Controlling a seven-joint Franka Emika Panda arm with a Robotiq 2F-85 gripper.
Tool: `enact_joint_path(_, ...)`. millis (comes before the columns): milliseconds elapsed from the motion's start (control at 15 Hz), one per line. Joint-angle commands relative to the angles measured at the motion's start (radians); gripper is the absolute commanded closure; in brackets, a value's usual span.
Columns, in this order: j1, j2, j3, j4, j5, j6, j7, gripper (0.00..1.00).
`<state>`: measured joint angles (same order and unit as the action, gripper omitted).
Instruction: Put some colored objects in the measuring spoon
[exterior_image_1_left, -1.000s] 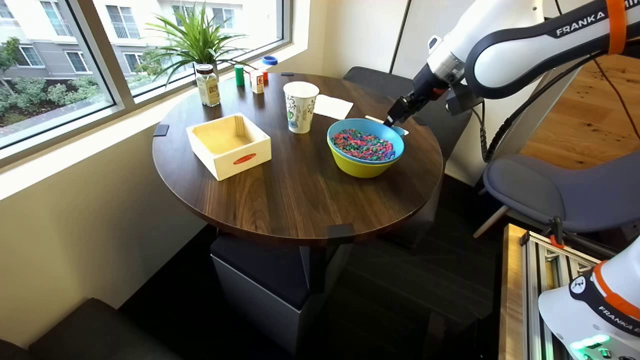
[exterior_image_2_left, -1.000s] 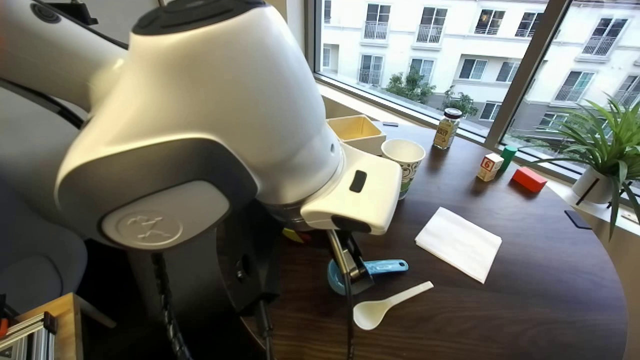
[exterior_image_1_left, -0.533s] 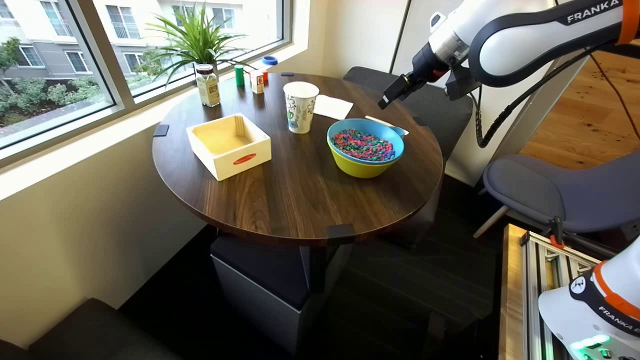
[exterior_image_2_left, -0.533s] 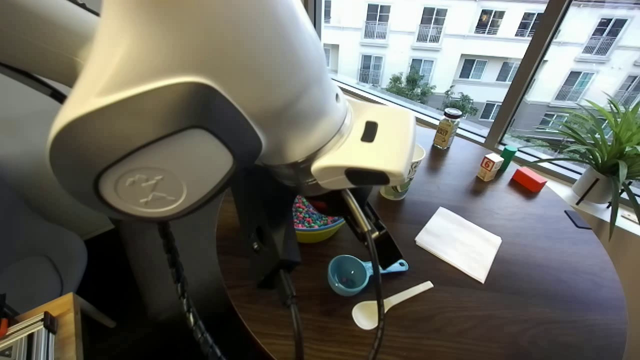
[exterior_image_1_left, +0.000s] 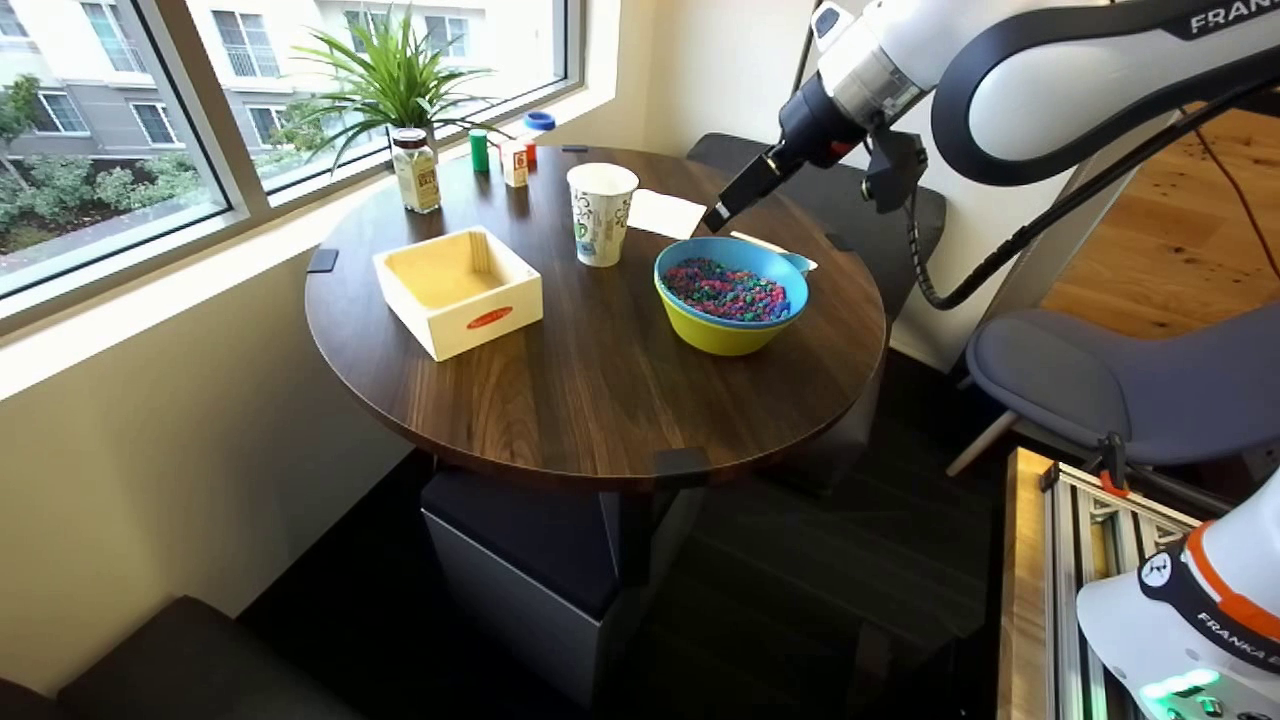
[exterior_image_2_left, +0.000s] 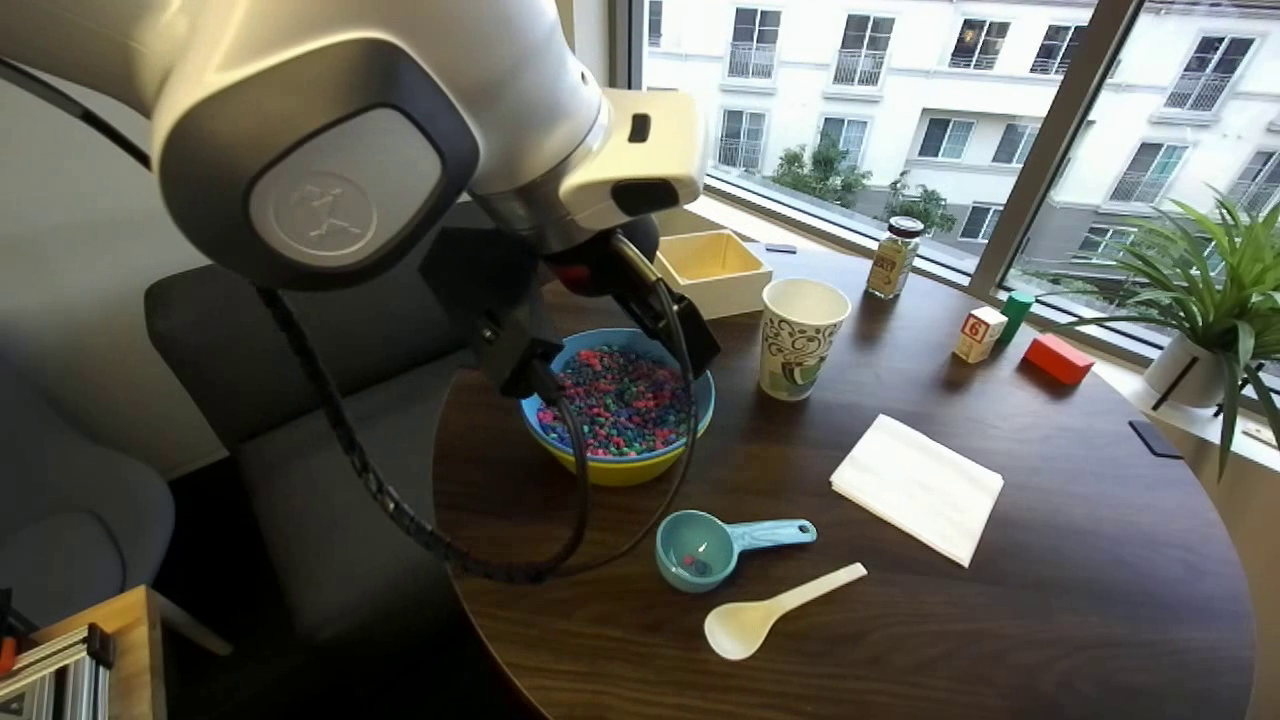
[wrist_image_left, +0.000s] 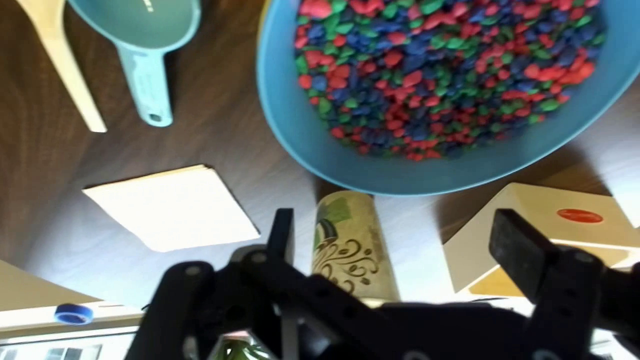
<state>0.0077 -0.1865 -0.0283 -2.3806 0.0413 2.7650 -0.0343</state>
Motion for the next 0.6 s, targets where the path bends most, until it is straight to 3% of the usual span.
enact_joint_path(0,0.052,0.043,0.003,0.003,0.079,-0.023,-0.064,0.0)
enact_joint_path(200,0.065,0.069,0.007,-0.001,0.105,-0.033,-0.087,0.0)
enact_joint_path(267,0.065,0.077,0.008,-0.002,0.11,-0.032,-0.094,0.07)
enact_joint_path(400,0.06,0.085,0.01,-0.001,0.109,-0.036,-0.102,0.34)
enact_joint_path(533,0.057,0.09,0.011,-0.002,0.11,-0.04,-0.107,0.51)
